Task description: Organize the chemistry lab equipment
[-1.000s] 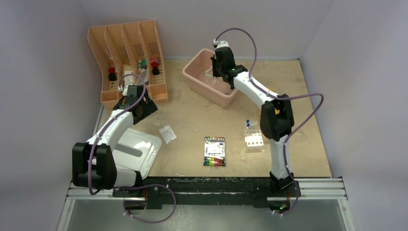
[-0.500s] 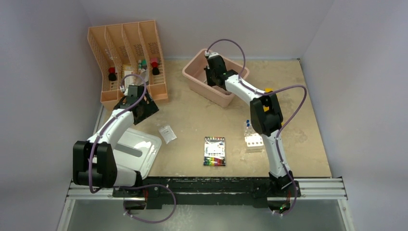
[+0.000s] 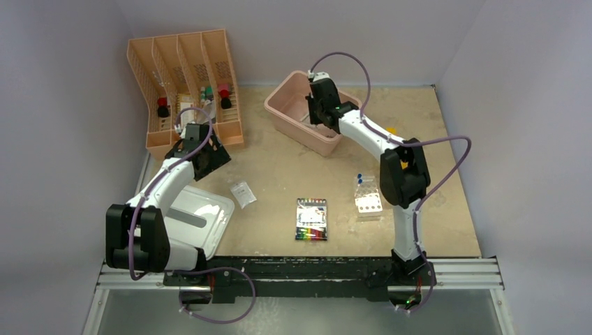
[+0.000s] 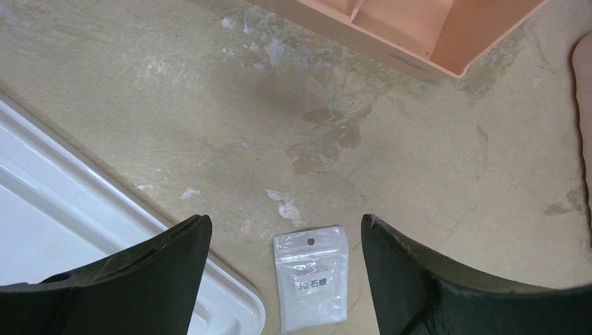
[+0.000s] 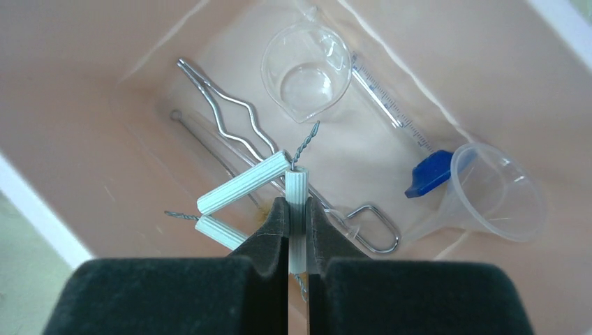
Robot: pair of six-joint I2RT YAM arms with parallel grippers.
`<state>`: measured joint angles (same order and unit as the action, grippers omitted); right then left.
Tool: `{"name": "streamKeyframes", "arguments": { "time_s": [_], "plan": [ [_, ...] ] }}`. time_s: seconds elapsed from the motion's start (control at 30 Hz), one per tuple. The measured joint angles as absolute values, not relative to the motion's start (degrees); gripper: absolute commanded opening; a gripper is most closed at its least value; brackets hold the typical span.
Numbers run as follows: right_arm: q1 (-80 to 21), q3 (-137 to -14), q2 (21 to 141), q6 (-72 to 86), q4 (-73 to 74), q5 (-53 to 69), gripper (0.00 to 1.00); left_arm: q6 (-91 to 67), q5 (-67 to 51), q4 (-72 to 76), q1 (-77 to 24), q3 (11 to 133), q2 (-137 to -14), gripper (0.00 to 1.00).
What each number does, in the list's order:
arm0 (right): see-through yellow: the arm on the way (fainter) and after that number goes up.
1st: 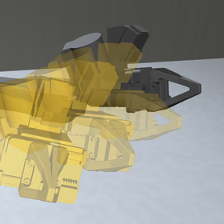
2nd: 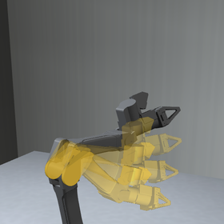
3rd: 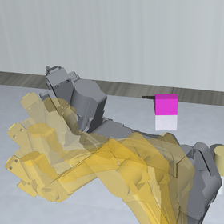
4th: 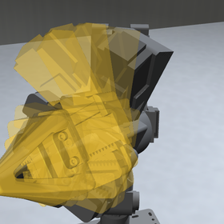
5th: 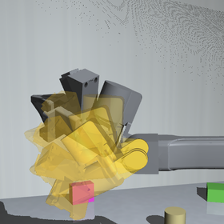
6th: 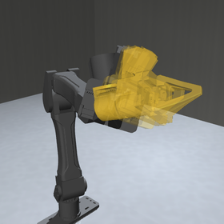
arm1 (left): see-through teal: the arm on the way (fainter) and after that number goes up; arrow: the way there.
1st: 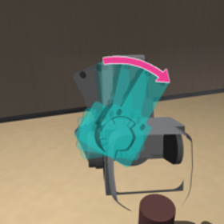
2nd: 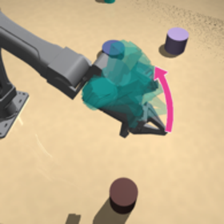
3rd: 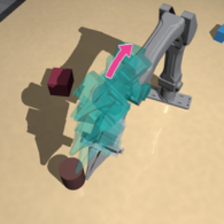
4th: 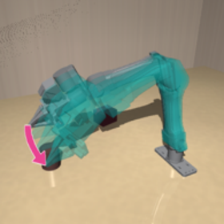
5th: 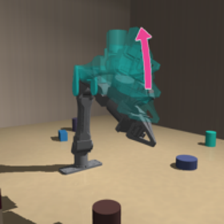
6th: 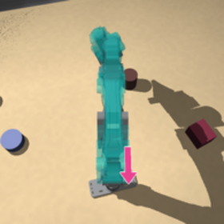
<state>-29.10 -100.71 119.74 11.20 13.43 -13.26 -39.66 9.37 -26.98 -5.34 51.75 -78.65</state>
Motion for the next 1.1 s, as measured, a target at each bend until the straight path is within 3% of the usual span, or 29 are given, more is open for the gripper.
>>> {"name": "streamKeyframes", "arguments": {
  "time_s": [0.43,0.63,0.87,1.1],
  "plan": [
    [-29.0,-100.1,120.8,14.2,16.1,-16.2,0.02,-39.7,8.5,-26.6,-5.5,51.7,-78.7,0.77],
    [-28.2,-100.9,123.3,16.1,18.8,-17.1,0.14,-39.7,8.4,-26.6,-5.5,51.7,-78.7,0.77],
    [-27.7,-101.7,124.1,17.1,20.6,-17.0,0.4,-39.6,8.1,-26.6,-5.8,51.7,-78.7,0.77],
    [-27.7,-102.0,120.3,16.7,20.2,-16.9,0.46,-39.6,8.1,-26.7,-5.9,51.7,-78.7,0.77]
  ]
}}
